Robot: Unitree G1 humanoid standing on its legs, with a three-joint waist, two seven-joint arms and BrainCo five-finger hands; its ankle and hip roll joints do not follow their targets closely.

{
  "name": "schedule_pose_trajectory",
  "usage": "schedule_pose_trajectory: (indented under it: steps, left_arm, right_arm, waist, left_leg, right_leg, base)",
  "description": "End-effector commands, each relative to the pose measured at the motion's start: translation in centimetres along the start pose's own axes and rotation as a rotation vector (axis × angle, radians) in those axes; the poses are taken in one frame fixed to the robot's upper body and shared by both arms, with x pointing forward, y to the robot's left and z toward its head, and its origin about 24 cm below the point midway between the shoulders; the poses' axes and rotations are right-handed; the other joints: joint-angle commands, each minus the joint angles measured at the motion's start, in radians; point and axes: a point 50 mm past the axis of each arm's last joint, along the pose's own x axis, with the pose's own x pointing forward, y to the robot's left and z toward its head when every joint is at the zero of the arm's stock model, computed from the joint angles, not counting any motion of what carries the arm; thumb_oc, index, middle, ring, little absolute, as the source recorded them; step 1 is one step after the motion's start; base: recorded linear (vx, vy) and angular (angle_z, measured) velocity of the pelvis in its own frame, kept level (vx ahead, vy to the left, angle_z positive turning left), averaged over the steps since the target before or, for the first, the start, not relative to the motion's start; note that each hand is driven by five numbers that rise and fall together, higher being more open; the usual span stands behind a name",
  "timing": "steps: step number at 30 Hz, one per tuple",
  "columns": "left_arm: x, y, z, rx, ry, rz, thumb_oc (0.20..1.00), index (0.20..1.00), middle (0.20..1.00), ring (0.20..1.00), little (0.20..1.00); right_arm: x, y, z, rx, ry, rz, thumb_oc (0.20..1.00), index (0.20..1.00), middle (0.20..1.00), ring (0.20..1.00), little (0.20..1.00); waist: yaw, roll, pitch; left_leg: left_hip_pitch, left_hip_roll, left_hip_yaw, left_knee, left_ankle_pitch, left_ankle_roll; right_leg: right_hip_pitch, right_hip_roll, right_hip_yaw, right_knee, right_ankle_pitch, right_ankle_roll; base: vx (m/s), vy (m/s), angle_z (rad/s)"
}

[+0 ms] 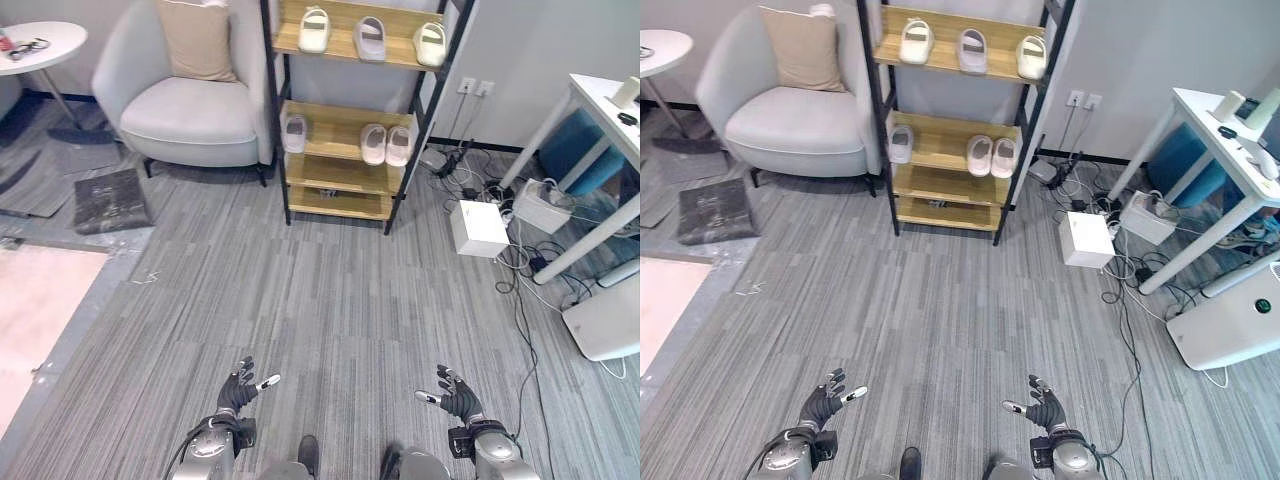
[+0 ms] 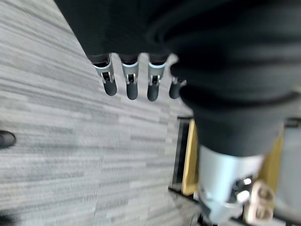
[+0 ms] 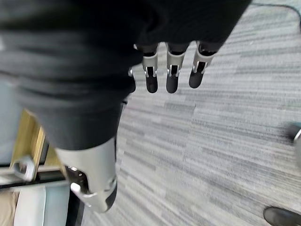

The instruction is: Arrange the slippers neatly on the shoe rack.

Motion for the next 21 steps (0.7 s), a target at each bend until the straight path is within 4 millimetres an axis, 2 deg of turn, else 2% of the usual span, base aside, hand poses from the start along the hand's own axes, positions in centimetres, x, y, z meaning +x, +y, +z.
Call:
schedule_pose_trajectory:
  steps: [1, 3, 4, 6, 8, 9, 10, 11, 12, 14, 17, 18, 19, 20, 21]
  left_arm:
    - [0.6, -0.8, 3.5, 0.042, -0.155, -0.048, 1.000, 1.000, 1.000, 1.000, 1.000]
    - [0.6, -0.9, 3.5, 0.045, -0.156, -0.055, 1.000, 1.000, 1.000, 1.000, 1.000]
    - [0.6, -0.9, 3.5, 0.045, -0.156, -0.055, 1.000, 1.000, 1.000, 1.000, 1.000]
    - [0.6, -1.0, 3.0, 0.035, -0.142, -0.048, 1.000, 1.000, 1.000, 1.000, 1.000]
    - [0.5, -0.8, 2.4, 0.014, -0.118, -0.030, 1.000, 1.000, 1.000, 1.000, 1.000]
    - [0.4, -0.8, 2.3, 0.012, -0.112, -0.029, 1.000, 1.000, 1.000, 1.000, 1.000]
    - [0.5, -0.9, 2.3, 0.008, -0.113, -0.033, 1.000, 1.000, 1.000, 1.000, 1.000]
    - [0.5, -0.9, 2.3, 0.009, -0.113, -0.033, 1.000, 1.000, 1.000, 1.000, 1.000]
    - [0.7, -1.1, 2.9, 0.004, -0.131, -0.039, 1.000, 1.000, 1.000, 1.000, 1.000]
    - [0.8, -1.0, 2.9, -0.003, -0.127, -0.033, 1.000, 1.000, 1.000, 1.000, 1.000]
    - [0.7, -0.9, 2.6, 0.000, -0.116, -0.026, 1.000, 1.000, 1.000, 1.000, 1.000]
    - [0.7, -0.9, 2.6, 0.000, -0.116, -0.026, 1.000, 1.000, 1.000, 1.000, 1.000]
    - [0.5, -0.7, 2.0, 0.016, -0.097, -0.022, 1.000, 1.000, 1.000, 1.000, 1.000]
    - [0.4, -0.7, 1.7, 0.023, -0.085, -0.024, 1.000, 1.000, 1.000, 1.000, 1.000]
    - [0.3, -0.6, 1.3, 0.036, -0.069, -0.023, 1.000, 1.000, 1.000, 1.000, 1.000]
  right_arm:
    - [0.5, -1.3, 2.5, -0.015, -0.100, -0.042, 1.000, 1.000, 1.000, 1.000, 1.000]
    - [0.4, -1.5, 2.2, -0.025, -0.092, -0.044, 1.000, 1.000, 1.000, 1.000, 1.000]
    - [0.4, -1.5, 2.2, -0.025, -0.092, -0.044, 1.000, 1.000, 1.000, 1.000, 1.000]
    - [0.3, -1.7, 2.0, -0.035, -0.084, -0.047, 1.000, 1.000, 1.000, 1.000, 1.000]
    - [0.2, -2.0, 1.8, -0.023, -0.079, -0.052, 1.000, 1.000, 1.000, 1.000, 1.000]
    - [0.2, -2.2, 1.8, -0.015, -0.081, -0.052, 1.000, 1.000, 1.000, 1.000, 1.000]
    - [0.2, -2.3, 1.9, -0.011, -0.086, -0.053, 1.000, 1.000, 1.000, 1.000, 1.000]
    - [0.2, -2.3, 1.9, -0.010, -0.087, -0.053, 1.000, 1.000, 1.000, 1.000, 1.000]
    - [0.4, -2.7, 2.4, -0.014, -0.102, -0.063, 1.000, 1.000, 1.000, 1.000, 1.000]
    - [0.5, -3.1, 2.7, -0.029, -0.104, -0.072, 1.000, 1.000, 1.000, 1.000, 1.000]
    - [0.6, -3.2, 2.7, -0.029, -0.102, -0.074, 1.000, 1.000, 1.000, 1.000, 1.000]
    - [0.6, -3.2, 2.7, -0.030, -0.102, -0.074, 1.000, 1.000, 1.000, 1.000, 1.000]
    - [0.6, -3.0, 2.6, -0.037, -0.097, -0.066, 1.000, 1.000, 1.000, 1.000, 1.000]
    - [0.7, -2.9, 2.6, -0.046, -0.093, -0.058, 1.000, 1.000, 1.000, 1.000, 1.000]
    - [0.7, -2.6, 2.5, -0.057, -0.093, -0.050, 1.000, 1.000, 1.000, 1.000, 1.000]
  waist:
    - [-0.021, -0.005, 0.035]
    - [-0.028, -0.006, 0.027]
    - [-0.028, -0.005, 0.027]
    - [-0.029, -0.006, 0.005]
    - [-0.026, 0.012, -0.015]
    - [-0.022, 0.013, -0.011]
    - [-0.012, 0.007, 0.003]
    - [-0.015, 0.003, 0.000]
    - [0.009, -0.018, 0.034]
    - [0.029, -0.032, 0.053]
    - [0.057, -0.043, 0.058]
    - [0.058, -0.043, 0.058]
    - [0.077, -0.037, 0.047]
    - [0.082, -0.031, 0.039]
    - [0.088, -0.017, 0.031]
  left_leg:
    - [0.093, 0.021, -0.063, -0.005, -0.097, -0.072]
    - [0.130, 0.023, -0.078, 0.006, -0.133, -0.082]
    - [0.130, 0.023, -0.078, 0.006, -0.133, -0.082]
    - [0.158, 0.027, -0.090, 0.029, -0.155, -0.084]
    - [0.156, 0.059, -0.097, 0.166, -0.104, -0.128]
    - [0.117, 0.063, -0.095, 0.286, -0.046, -0.157]
    - [0.061, 0.060, -0.091, 0.400, -0.012, -0.173]
    - [0.055, 0.054, -0.094, 0.400, -0.007, -0.172]
    - [-0.039, 0.038, -0.090, 0.562, 0.041, -0.187]
    - [-0.105, 0.041, -0.074, 0.629, 0.045, -0.180]
    - [-0.213, 0.025, -0.059, 0.530, -0.007, -0.154]
    - [-0.211, 0.026, -0.058, 0.531, -0.009, -0.154]
    - [-0.230, 0.033, -0.042, 0.289, -0.016, -0.133]
    - [-0.231, 0.039, -0.049, 0.216, 0.001, -0.130]
    - [-0.246, 0.070, -0.055, 0.088, 0.096, -0.138]
  right_leg:
    - [0.036, 0.029, -0.023, -0.181, 0.177, 0.026]
    - [0.048, 0.032, -0.010, -0.180, 0.181, 0.026]
    - [0.049, 0.032, -0.010, -0.180, 0.181, 0.026]
    - [0.064, 0.038, -0.020, -0.176, 0.192, 0.013]
    - [0.115, 0.081, -0.039, -0.169, 0.164, -0.022]
    - [0.142, 0.095, -0.046, -0.173, 0.149, -0.042]
    - [0.168, 0.098, -0.048, -0.176, 0.131, -0.057]
    - [0.162, 0.092, -0.050, -0.175, 0.132, -0.056]
    - [0.215, 0.092, -0.049, -0.182, 0.098, -0.083]
    - [0.248, 0.097, -0.048, -0.187, 0.065, -0.103]
    - [0.287, 0.100, -0.035, -0.200, 0.035, -0.100]
    - [0.288, 0.101, -0.033, -0.199, 0.033, -0.100]
    - [0.309, 0.119, -0.025, -0.200, 0.002, -0.089]
    - [0.318, 0.130, -0.025, -0.200, -0.010, -0.088]
    - [0.335, 0.149, -0.023, -0.200, -0.032, -0.088]
  base:
    - [0.42, -0.104, 0.41]
    - [0.35, -0.079, 0.36]
    - [0.44, -0.092, 0.27]
    - [0.45, -0.108, 0.20]
    - [0.48, -0.167, 0.13]
    - [0.30, -0.169, 0.09]
    - [0.17, -0.123, 0.09]
    - [0.20, -0.175, -0.04]
    - [0.19, -0.156, -0.22]
    - [0.27, -0.154, -0.37]
    - [0.27, -0.046, 0.00]
    - [0.37, 0.038, -0.03]
    - [0.36, 0.060, -0.15]
    - [0.49, 0.097, -0.07]
    - [0.36, 0.081, 0.01]
